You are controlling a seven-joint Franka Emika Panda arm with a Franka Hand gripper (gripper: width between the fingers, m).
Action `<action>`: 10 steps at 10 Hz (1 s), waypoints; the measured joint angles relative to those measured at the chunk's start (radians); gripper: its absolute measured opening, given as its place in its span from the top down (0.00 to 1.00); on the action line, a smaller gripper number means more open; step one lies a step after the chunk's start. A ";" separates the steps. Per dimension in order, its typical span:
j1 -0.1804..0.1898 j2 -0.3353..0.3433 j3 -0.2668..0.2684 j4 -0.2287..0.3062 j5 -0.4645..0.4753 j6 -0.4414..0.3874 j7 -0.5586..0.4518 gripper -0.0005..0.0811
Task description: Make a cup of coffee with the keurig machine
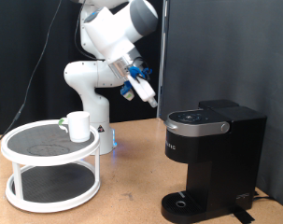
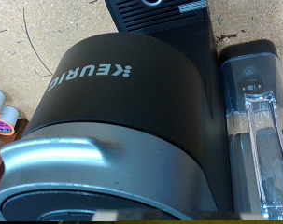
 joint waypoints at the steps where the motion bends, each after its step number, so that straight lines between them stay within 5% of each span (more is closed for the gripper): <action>1: 0.000 0.003 0.001 0.001 -0.011 -0.005 0.000 0.99; 6: -0.025 -0.027 -0.066 -0.004 -0.068 -0.180 -0.009 0.99; 10: -0.071 -0.106 -0.158 -0.022 -0.195 -0.378 -0.119 0.99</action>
